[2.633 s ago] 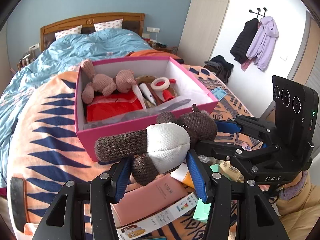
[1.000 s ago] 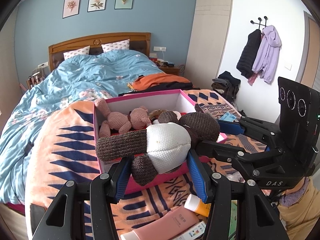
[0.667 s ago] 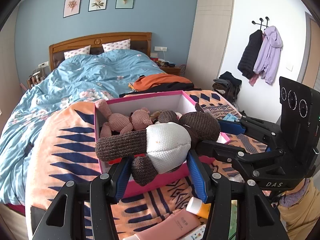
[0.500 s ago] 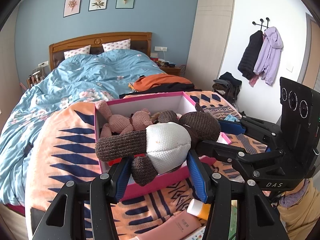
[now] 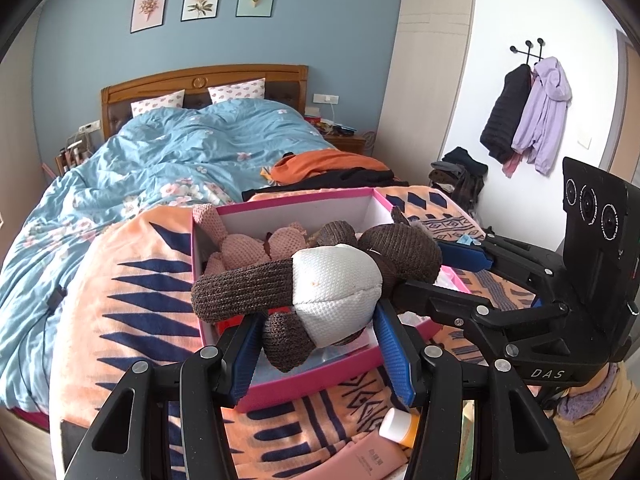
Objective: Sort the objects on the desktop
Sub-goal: 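Hold the monkey plush above the box with both grippers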
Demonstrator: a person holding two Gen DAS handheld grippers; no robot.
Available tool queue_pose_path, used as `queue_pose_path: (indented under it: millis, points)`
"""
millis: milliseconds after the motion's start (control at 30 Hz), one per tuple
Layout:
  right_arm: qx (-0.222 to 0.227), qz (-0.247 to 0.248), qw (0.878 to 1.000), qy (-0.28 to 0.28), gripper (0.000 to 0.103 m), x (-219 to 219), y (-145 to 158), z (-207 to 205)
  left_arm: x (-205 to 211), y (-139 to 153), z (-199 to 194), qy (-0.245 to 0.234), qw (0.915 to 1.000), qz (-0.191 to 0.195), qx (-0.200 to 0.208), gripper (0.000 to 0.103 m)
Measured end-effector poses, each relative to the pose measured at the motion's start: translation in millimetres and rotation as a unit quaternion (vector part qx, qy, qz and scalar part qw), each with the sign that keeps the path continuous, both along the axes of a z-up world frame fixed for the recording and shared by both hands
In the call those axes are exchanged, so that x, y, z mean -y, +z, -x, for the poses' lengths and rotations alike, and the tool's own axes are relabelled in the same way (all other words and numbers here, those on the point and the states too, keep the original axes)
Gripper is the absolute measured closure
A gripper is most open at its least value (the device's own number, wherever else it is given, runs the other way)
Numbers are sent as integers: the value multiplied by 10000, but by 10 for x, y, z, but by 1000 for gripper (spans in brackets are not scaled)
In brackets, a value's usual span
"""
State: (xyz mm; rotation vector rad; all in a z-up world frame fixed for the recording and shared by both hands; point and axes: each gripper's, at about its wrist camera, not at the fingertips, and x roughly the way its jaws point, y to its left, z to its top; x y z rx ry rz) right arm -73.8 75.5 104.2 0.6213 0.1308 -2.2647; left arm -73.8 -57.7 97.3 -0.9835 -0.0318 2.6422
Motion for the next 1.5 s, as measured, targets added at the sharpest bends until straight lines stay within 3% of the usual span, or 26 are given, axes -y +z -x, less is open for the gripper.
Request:
queue_pose_path:
  millis: [1500]
  points:
    - [58,-46,10000,-57,50,102,-11,480,130,-88,436,195,9997,-63,123,48]
